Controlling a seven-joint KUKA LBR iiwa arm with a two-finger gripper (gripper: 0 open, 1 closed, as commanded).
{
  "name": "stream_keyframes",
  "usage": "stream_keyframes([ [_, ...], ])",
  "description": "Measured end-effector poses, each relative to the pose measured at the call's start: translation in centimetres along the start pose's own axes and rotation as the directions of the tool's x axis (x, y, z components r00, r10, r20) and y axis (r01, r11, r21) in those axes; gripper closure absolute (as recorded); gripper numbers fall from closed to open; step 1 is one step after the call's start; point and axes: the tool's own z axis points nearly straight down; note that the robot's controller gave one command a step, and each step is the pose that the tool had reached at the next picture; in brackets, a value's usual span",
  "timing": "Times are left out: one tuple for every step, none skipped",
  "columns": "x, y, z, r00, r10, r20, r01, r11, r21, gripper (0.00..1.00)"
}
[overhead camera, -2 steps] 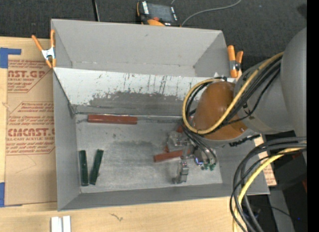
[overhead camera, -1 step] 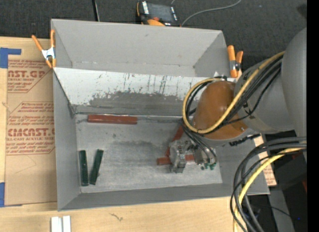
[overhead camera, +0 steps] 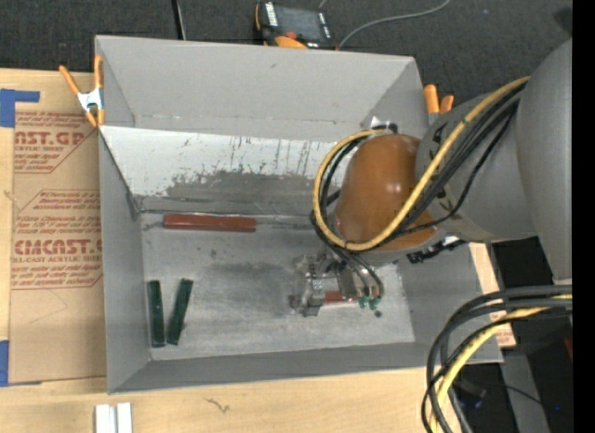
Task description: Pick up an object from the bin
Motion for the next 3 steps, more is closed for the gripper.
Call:
stream_keyframes([
  [0.1, -0.3, 0.2, 1.000, 0.005, -0.004, -0.004, 1.000, 0.002, 0.00],
  [-4.2, -0.4, 3.7, 1.000, -0.014, -0.002, 0.014, 1.000, 0.003, 0.00],
  [2.1, -7.3, 4.2, 1.000, -0.016, 0.001, 0.016, 1.000, 0.004, 0.00],
])
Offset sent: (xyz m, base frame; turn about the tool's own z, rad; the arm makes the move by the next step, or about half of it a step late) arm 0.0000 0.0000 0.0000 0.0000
